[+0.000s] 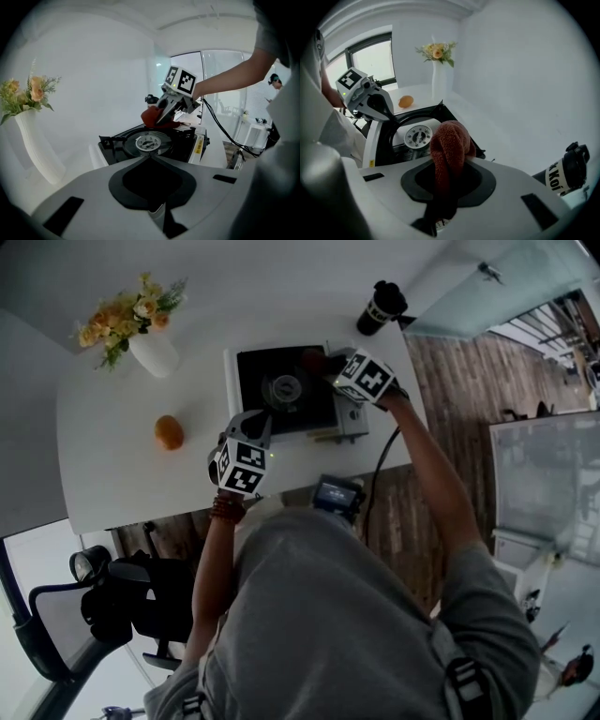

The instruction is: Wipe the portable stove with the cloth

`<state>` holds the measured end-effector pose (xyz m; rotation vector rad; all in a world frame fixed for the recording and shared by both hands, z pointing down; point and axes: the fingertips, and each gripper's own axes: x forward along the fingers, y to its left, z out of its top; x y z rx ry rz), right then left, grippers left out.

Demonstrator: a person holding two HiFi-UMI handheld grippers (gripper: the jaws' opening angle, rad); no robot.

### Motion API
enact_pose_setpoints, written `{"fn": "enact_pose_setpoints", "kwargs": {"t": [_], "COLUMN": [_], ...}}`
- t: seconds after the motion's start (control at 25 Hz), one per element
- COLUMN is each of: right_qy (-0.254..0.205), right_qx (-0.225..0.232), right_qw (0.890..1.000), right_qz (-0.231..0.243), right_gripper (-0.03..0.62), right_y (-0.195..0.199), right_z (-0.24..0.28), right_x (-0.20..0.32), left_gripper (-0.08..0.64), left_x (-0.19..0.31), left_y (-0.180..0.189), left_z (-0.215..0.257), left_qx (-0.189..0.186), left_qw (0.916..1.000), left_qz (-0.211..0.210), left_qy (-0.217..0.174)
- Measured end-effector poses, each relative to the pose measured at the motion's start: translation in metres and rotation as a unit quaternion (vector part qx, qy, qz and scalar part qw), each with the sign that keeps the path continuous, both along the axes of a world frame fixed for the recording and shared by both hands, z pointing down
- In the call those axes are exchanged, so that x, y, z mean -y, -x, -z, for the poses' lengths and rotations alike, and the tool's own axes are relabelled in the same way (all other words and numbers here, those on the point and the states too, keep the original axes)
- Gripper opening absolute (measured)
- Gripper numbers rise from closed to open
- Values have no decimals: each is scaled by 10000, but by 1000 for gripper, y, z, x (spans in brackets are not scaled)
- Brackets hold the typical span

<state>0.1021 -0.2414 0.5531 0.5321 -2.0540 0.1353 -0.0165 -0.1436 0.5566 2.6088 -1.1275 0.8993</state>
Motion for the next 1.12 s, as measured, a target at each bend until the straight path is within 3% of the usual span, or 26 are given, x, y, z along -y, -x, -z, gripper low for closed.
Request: {"fn": "enact_pose_setpoints", "kwargs": {"t": [0.24, 0.44, 0.68, 1.12], "right_qy": [437, 416, 874, 810], "right_qx": [149, 220, 347, 554], "right_qw": [9979, 9973, 9933, 9916], "right_qz": [-450, -573, -665, -842], "right_gripper": [72, 69, 67, 66], "right_y": [2, 3, 5, 4], "right_z": [-9, -7, -9, -9], "right_x": [8, 6, -4, -11], "left_gripper": [34, 34, 34, 34], "left_x": [-1, 0, 0, 0], "left_y": [0, 0, 0, 0], "left_z": [1, 1, 1, 1], "left_qx": [69, 69, 63, 61], "left_qw": [9999, 9999, 10000, 10000], "left_qz": [14, 27, 18, 10], "left_qy": [-84, -77, -69, -46]}}
